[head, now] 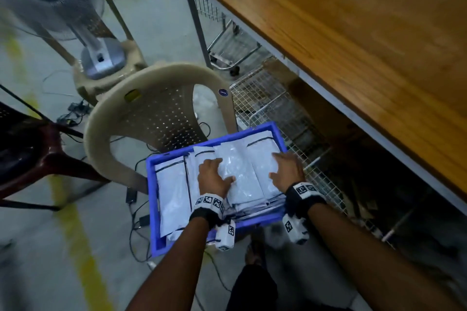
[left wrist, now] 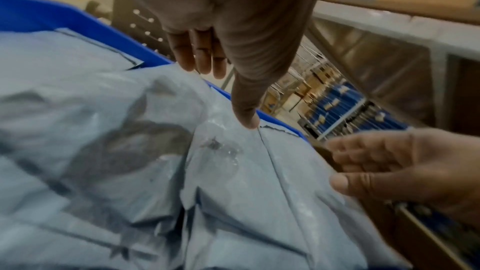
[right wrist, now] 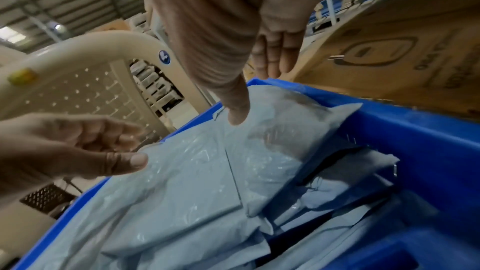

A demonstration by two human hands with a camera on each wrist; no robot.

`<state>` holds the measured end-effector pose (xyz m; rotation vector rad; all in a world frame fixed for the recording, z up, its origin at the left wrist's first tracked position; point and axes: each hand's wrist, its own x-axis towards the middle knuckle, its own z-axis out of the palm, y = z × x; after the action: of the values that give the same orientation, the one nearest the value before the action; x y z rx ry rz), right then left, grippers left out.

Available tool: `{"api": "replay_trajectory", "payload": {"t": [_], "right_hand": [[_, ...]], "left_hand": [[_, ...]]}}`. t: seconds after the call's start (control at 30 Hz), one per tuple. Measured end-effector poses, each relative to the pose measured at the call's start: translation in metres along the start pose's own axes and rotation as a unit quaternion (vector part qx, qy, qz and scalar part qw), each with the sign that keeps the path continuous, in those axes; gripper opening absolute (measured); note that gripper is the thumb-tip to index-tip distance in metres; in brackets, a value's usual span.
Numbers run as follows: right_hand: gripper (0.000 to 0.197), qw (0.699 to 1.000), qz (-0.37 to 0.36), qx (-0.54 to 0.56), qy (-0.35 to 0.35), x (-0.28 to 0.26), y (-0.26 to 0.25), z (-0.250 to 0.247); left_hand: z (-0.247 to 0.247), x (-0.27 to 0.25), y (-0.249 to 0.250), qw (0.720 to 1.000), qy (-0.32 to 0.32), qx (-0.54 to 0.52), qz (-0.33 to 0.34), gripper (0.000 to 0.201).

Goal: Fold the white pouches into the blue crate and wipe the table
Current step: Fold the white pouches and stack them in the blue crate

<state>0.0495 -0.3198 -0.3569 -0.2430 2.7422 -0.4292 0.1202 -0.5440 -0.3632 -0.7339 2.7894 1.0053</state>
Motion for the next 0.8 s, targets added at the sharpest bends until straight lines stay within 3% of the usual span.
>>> {"api": "replay_trajectory", "payload": {"t": [0.1,0.17,0.27,0.53,0.7,0.8], "right_hand": [[0.075,0.990,-0.065,-0.054,-0.109,0.008,-0.007,0.009],[0.075,0.983,-0.090,-0.076,-0.144,0.015,-0.007,0.014],[0.074,0.979,-0.076,-0.081,-0.172,0.020,-0.001,0.022],[0.074,0.978,-0.051,-0.020,-0.202,0.029,0.016,0.047],[0.073,0.984,-0.044,0.017,-0.170,0.020,0.012,0.028],[0.068,0.991,-0.031,0.046,-0.120,0.003,0.008,0.001]], "left_hand": [[0.005,0.009,0.008,0.981,-0.103,0.139,0.087,0.084],[0.015,0.016,0.012,0.957,-0.174,0.205,0.110,0.096],[0.032,0.026,0.010,0.928,-0.228,0.269,0.117,0.103],[0.065,0.034,0.000,0.915,-0.230,0.306,0.128,0.102],[0.049,0.027,0.012,0.930,-0.214,0.270,0.125,0.099],[0.030,0.010,0.032,0.957,-0.197,0.187,0.105,0.092]]}}
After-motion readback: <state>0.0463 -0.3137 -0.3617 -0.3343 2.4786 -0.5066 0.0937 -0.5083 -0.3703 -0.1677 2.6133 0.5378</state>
